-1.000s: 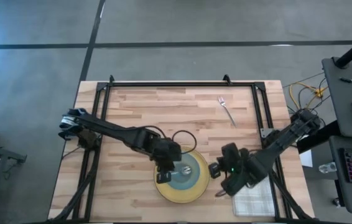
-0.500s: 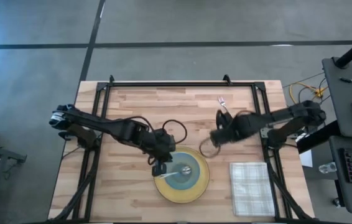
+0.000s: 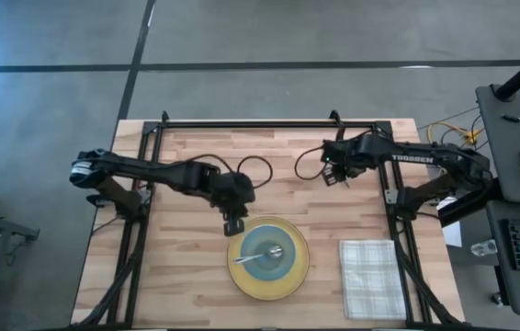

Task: Set table place
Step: Put the silver fork to the right side of the yellow plate

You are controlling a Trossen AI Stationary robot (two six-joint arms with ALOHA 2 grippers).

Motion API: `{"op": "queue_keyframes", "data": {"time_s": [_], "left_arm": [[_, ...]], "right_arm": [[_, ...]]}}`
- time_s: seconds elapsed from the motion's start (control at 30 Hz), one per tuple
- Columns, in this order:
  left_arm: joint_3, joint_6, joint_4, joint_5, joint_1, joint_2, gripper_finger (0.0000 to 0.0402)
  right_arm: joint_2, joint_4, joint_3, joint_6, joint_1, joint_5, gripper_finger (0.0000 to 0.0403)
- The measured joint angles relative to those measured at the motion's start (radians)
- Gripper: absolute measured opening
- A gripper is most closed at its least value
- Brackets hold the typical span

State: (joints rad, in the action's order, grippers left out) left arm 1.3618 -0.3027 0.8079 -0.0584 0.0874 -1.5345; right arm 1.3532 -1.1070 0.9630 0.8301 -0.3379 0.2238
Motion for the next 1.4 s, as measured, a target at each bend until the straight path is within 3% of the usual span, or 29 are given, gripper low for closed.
{"op": "queue_keyframes", "data": {"time_s": [0.17,0.4,0.67,0.83,1.2,1.4], "left_arm": [[-0.024,0.060,-0.089,-0.053,-0.065,0.000,0.0041],[-0.041,-0.007,-0.328,-0.247,-0.161,-0.006,0.0041],[-0.042,-0.156,-0.398,-0.219,-0.253,-0.007,0.0041],[-0.042,-0.187,-0.409,-0.177,-0.257,-0.007,0.0041],[-0.042,-0.188,-0.408,-0.128,-0.258,-0.007,0.0041],[-0.043,-0.186,-0.408,-0.118,-0.263,-0.008,0.0041]], "right_arm": [[0.006,0.044,-0.038,-0.045,-0.043,0.003,0.0135],[0.098,0.107,-0.043,-0.221,-0.090,0.012,0.0137],[0.226,0.282,-0.043,-0.429,-0.256,0.027,0.0135],[0.263,0.390,-0.043,-0.507,-0.344,-0.093,0.0139],[0.379,0.414,-0.037,-0.581,-0.389,-0.116,0.0124],[0.347,0.416,-0.041,-0.552,-0.384,-0.145,0.0090]]}}
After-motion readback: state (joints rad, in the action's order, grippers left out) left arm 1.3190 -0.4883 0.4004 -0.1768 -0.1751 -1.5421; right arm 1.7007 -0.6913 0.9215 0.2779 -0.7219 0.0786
